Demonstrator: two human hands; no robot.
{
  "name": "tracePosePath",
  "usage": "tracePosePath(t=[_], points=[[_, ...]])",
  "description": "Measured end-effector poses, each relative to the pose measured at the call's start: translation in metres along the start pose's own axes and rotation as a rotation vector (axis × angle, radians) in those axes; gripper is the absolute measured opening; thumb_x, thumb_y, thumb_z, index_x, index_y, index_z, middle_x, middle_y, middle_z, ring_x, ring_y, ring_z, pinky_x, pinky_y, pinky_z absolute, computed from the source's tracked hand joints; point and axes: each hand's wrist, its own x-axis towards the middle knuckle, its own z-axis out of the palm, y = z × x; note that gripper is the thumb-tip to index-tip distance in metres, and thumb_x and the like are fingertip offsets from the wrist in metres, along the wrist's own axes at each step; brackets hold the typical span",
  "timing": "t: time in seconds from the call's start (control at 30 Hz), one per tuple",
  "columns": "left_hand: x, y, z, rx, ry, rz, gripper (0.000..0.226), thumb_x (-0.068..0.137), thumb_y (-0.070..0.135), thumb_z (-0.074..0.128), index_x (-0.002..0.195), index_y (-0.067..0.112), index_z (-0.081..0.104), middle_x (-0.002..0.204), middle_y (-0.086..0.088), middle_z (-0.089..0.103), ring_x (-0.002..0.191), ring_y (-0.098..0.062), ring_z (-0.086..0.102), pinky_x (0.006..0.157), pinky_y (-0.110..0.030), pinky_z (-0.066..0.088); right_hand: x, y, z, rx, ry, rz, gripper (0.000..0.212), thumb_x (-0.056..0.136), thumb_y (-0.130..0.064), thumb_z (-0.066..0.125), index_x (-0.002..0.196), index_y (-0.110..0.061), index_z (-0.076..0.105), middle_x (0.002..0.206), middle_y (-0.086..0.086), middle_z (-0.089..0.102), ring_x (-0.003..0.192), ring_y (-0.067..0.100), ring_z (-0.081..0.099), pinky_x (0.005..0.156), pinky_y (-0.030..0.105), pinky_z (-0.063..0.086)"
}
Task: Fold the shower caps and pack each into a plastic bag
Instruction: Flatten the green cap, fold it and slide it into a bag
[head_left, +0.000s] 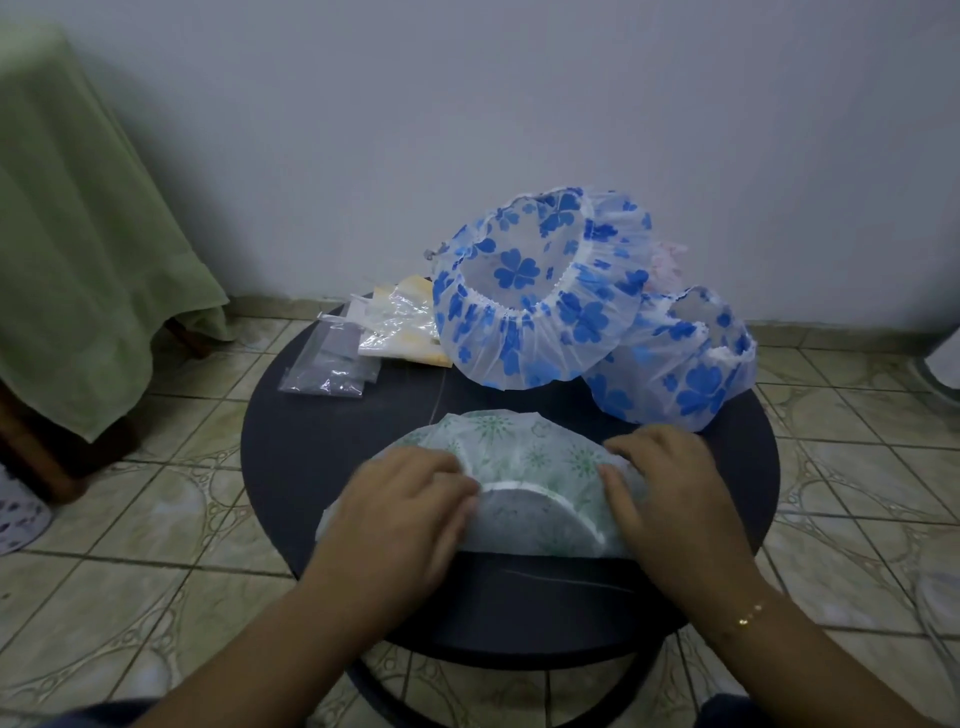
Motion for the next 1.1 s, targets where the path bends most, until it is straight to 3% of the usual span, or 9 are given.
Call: tracePosePath(t=[0.17,0.2,0.27,0.37,0.47,0.6,0.77,0.9,1.1], points=[[0.014,-0.005,0.028,-0.006,-0.294,0.041,0.041,0.092,0.039,0.035,0.122,0.026,0.061,0.135,0.003,0.055,0.131,-0.02,0.044,0.101,-0.038,0.038,0.004,-0.024,0.026,0.022,-0.208,-0.11,0.048,0.087,-0.035,0.034,0.115,-0.011,0.066,0.118,0.004,0.064,0.114,0.018,0.057,0.095,0.029,0.043],[0.019,-0.007,0.03,-0.012,-0.365,0.032,0.047,0.092,0.042,0.03,0.128,0.027,0.056,0.142,0.003,0.047,0.136,-0.019,0.036,0.106,-0.039,0.033,0.006,-0.025,0.03,-0.004,-0.3,-0.09,0.06,0.087,-0.042,0.025,0.126,-0.013,0.058,0.132,0.005,0.057,0.126,0.02,0.049,0.102,0.031,0.038],[0.026,-0.01,0.034,-0.033,-0.461,0.009,0.065,0.087,0.053,0.012,0.143,0.032,0.035,0.155,0.009,0.016,0.142,-0.01,0.003,0.114,-0.031,0.006,0.01,-0.021,0.035,-0.06,-0.488,-0.051,0.084,0.077,-0.054,-0.002,0.146,-0.019,0.032,0.154,-0.002,0.028,0.144,0.015,0.019,0.114,0.03,0.017],[0.032,-0.013,0.041,-0.005,-0.567,-0.045,0.079,0.073,0.063,-0.005,0.148,0.041,0.007,0.148,0.018,-0.017,0.137,-0.005,-0.024,0.11,-0.026,-0.016,0.012,-0.014,0.041,-0.131,-0.622,-0.041,0.095,0.065,-0.059,-0.017,0.151,-0.027,0.008,0.159,-0.009,0.004,0.145,0.008,-0.002,0.115,0.026,0.001],[0.035,-0.018,0.042,0.027,-0.624,-0.117,0.082,0.068,0.077,-0.003,0.145,0.049,-0.001,0.148,0.02,-0.02,0.139,-0.009,-0.025,0.111,-0.031,-0.016,0.014,-0.011,0.039,-0.136,-0.682,-0.032,0.089,0.069,-0.062,-0.014,0.15,-0.03,0.001,0.158,-0.011,-0.003,0.144,0.006,-0.007,0.113,0.025,-0.005],[0.036,-0.025,0.042,0.029,-0.69,-0.228,0.09,0.06,0.091,0.002,0.142,0.054,-0.005,0.148,0.023,-0.018,0.143,-0.016,-0.02,0.113,-0.034,-0.012,0.018,-0.01,0.035,-0.148,-0.75,-0.036,0.059,0.098,-0.054,0.015,0.15,-0.032,-0.001,0.158,-0.011,-0.005,0.144,0.006,-0.009,0.114,0.028,-0.008],[0.034,-0.019,0.037,0.032,-0.699,-0.244,0.097,0.057,0.092,0.002,0.144,0.05,-0.006,0.156,0.016,-0.013,0.145,-0.018,-0.012,0.116,-0.038,-0.001,0.025,-0.005,0.031,-0.096,-0.801,-0.042,0.058,0.098,-0.051,0.024,0.15,-0.033,0.004,0.158,-0.012,-0.002,0.144,0.005,-0.007,0.115,0.028,-0.008],[0.034,-0.014,0.027,-0.015,-0.617,-0.284,0.106,0.053,0.091,-0.012,0.147,0.046,0.006,0.158,0.012,0.0,0.144,-0.014,0.009,0.113,-0.034,0.013,0.028,-0.005,0.023,-0.055,-0.771,-0.016,0.056,0.096,-0.05,0.034,0.148,-0.033,0.019,0.157,-0.011,0.011,0.144,0.005,0.003,0.116,0.031,-0.005],[0.04,-0.024,0.031,-0.083,-0.507,-0.351,0.061,0.094,0.055,0.037,0.148,0.035,0.018,0.153,0.01,0.025,0.137,-0.014,0.024,0.108,-0.032,0.022,0.028,-0.009,0.025,-0.056,-0.756,-0.008,0.056,0.095,-0.054,0.032,0.147,-0.035,0.021,0.157,-0.012,0.012,0.145,0.007,0.002,0.116,0.035,-0.005]])
